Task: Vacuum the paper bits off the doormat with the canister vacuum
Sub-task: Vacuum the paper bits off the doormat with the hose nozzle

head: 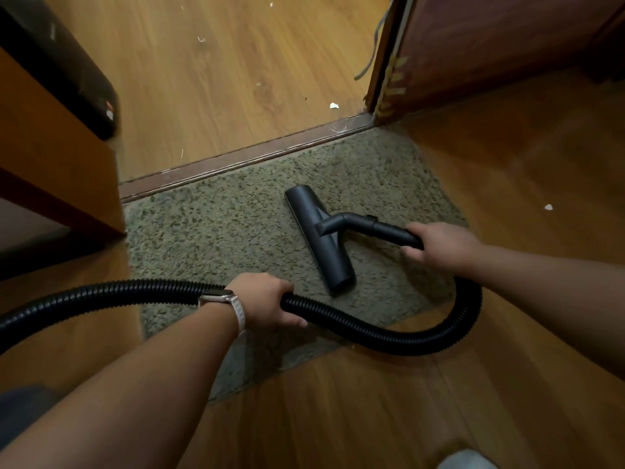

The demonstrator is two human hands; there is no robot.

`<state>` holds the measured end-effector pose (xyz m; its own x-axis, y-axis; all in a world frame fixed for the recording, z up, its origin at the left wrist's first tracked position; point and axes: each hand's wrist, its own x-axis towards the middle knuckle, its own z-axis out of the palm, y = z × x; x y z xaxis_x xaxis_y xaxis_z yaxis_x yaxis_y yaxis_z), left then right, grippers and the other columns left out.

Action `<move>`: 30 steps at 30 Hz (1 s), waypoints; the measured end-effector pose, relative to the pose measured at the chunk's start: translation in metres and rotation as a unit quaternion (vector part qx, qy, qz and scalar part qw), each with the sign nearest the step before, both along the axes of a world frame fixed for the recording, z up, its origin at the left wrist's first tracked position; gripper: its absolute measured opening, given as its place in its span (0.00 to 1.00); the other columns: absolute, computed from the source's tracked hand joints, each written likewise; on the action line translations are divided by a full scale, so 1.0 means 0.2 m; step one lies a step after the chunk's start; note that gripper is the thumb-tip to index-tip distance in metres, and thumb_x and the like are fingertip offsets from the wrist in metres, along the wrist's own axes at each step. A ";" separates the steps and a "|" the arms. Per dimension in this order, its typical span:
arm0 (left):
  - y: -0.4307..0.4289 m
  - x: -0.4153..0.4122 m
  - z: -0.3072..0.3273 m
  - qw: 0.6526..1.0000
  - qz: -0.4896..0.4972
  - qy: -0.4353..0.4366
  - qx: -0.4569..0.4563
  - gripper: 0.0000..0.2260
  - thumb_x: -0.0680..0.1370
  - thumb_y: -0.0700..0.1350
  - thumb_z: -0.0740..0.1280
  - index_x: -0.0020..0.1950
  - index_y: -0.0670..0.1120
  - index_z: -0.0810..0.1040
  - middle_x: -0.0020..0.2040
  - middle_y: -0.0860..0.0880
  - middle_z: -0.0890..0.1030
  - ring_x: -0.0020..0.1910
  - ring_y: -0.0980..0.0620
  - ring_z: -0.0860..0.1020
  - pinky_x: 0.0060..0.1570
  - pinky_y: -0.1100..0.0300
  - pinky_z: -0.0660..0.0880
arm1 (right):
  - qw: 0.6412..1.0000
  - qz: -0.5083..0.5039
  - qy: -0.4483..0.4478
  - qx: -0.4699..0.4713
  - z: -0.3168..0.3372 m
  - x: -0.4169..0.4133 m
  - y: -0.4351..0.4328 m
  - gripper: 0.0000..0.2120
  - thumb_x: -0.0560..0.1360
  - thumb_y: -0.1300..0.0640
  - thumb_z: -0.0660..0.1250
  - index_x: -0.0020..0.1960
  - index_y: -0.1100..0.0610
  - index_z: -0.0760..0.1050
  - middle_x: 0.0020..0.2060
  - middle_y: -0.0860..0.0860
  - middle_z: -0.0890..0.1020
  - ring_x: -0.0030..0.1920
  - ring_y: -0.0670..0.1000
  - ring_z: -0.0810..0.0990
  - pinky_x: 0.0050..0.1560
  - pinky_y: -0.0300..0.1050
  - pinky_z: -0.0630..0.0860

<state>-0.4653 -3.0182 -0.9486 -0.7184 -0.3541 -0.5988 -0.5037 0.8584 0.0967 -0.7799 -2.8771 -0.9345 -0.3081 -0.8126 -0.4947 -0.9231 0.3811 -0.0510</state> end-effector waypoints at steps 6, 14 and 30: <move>0.04 0.02 -0.09 0.998 -0.005 -0.058 0.010 0.30 0.68 0.76 0.62 0.55 0.53 0.76 0.47 0.51 0.80 0.49 0.48 0.80 0.44 0.55 0.75 | 0.996 -0.037 -0.076 0.030 -0.16 -0.01 0.04 0.12 0.79 0.41 0.62 0.56 0.47 0.68 0.40 0.50 0.78 0.38 0.51 0.78 0.41 0.51 0.79; 0.09 0.00 -0.12 0.994 -0.023 -0.107 0.009 0.31 0.69 0.75 0.64 0.60 0.52 0.74 0.53 0.49 0.80 0.52 0.46 0.79 0.42 0.56 0.71 | 0.998 -0.004 -0.058 0.021 -0.16 -0.04 -0.07 0.16 0.76 0.38 0.64 0.55 0.49 0.69 0.43 0.50 0.77 0.40 0.51 0.77 0.38 0.48 0.75; -0.16 0.57 0.64 0.986 0.146 0.080 -0.020 0.32 0.72 0.72 0.61 0.68 0.54 0.73 0.61 0.54 0.76 0.60 0.52 0.75 0.56 0.56 0.74 | 0.943 0.294 -0.088 -0.128 0.46 0.70 -0.69 0.28 0.77 0.38 0.63 0.71 0.51 0.66 0.63 0.50 0.73 0.62 0.54 0.74 0.56 0.52 0.77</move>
